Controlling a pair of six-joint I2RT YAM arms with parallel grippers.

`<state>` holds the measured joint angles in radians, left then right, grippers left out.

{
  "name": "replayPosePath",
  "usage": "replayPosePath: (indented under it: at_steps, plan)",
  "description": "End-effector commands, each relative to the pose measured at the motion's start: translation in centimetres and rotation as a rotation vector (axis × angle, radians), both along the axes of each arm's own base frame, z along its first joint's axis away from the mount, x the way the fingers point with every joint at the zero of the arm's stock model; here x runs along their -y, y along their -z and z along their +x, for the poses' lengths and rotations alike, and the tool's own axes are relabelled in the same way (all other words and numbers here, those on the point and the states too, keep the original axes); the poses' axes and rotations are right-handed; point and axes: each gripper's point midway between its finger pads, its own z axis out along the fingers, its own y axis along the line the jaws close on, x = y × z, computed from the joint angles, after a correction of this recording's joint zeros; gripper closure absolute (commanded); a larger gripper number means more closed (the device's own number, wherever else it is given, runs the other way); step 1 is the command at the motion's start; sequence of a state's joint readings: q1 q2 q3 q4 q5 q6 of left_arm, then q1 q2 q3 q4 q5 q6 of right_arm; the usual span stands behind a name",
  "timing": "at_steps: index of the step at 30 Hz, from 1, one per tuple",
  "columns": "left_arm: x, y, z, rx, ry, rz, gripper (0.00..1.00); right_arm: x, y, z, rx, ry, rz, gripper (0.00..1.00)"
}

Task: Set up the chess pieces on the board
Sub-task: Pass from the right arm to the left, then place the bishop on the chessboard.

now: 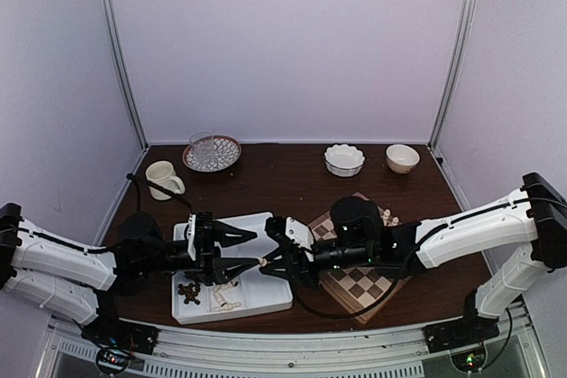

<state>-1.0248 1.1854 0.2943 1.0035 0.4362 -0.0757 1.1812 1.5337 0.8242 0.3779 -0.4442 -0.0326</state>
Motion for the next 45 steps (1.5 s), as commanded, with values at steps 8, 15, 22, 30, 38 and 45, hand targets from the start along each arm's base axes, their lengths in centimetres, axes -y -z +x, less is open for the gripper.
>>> replayPosePath:
  at_steps: [8, 15, 22, 30, 38, 45]
  plan:
    - [1.0, -0.9, -0.7, 0.046, 0.058, -0.023, 0.59, -0.3, -2.0, 0.6, -0.003, 0.014, 0.075, 1.00]
    - [1.3, -0.6, -0.7, 0.035, 0.075, 0.001, 0.80, -0.2, -2.0, 0.8, 0.001, 0.026, 0.074, 1.00]
    - [1.4, -0.6, -0.8, 0.036, 0.077, 0.011, 1.00, 0.0, -2.0, 1.1, 0.004, 0.041, 0.074, 0.91]
    - [1.5, -0.5, -0.3, 0.013, 0.057, 0.035, 1.00, 0.5, -1.9, 1.5, 0.023, 0.059, 0.064, 0.81]
    - [1.5, -0.3, 0.2, -0.003, 0.025, 0.047, 1.00, 1.8, -1.9, 1.9, 0.093, 0.071, 0.025, 0.54]
    - [2.3, 1.1, 1.4, -0.036, -0.013, 0.090, 1.00, 4.3, -3.9, 2.8, 0.177, 0.148, 0.068, 0.40]
